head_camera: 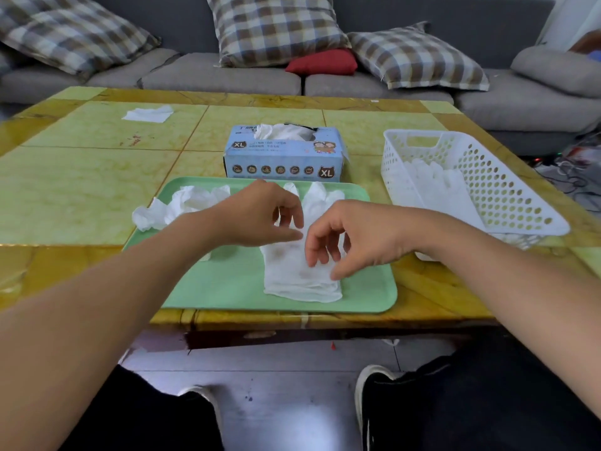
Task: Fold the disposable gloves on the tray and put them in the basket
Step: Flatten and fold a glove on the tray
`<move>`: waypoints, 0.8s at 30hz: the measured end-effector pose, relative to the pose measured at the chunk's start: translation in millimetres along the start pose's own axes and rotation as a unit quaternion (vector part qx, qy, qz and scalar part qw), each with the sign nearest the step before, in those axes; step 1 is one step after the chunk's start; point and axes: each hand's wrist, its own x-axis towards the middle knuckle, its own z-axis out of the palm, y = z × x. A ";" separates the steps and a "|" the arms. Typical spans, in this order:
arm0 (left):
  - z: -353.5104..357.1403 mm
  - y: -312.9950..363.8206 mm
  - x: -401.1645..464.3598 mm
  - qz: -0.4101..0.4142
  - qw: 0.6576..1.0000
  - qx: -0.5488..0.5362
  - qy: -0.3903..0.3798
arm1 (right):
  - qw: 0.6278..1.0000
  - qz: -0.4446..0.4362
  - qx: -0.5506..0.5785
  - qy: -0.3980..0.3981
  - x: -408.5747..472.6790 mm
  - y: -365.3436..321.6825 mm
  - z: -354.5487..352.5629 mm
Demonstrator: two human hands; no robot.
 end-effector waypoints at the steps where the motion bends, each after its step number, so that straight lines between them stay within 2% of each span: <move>1: -0.8 7.6 -6.0 0.000 0.999 -0.018 -0.041 | 1.000 0.001 0.001 -0.024 -5.7 -0.3 6.9; 3: 0.9 16.7 -15.3 -0.013 0.992 -0.045 -0.115 | 0.999 0.007 -0.014 -0.040 -11.2 3.0 19.0; 5: 3.7 21.7 -22.7 -0.031 0.985 -0.070 -0.156 | 1.000 0.015 -0.015 -0.020 -13.0 7.4 26.1; 8: 6.1 24.1 -30.5 -0.052 0.982 -0.074 -0.166 | 0.999 0.032 0.031 0.027 -14.0 9.6 29.6; 10: 8.9 25.7 -33.3 -0.054 0.986 -0.045 -0.154 | 0.997 0.040 -0.001 0.063 -13.8 12.6 30.9; 14: 13.5 28.4 -37.5 -0.048 0.988 -0.033 -0.146 | 0.995 0.052 -0.035 0.072 -12.1 13.1 35.2; 19: 5.0 29.6 -38.2 -0.031 0.985 -0.052 -0.165 | 0.997 0.027 -0.023 0.062 -16.6 7.6 26.3; 24: 2.4 30.6 -39.5 -0.024 0.978 -0.049 -0.203 | 0.999 0.037 -0.032 -0.012 -20.6 11.0 24.5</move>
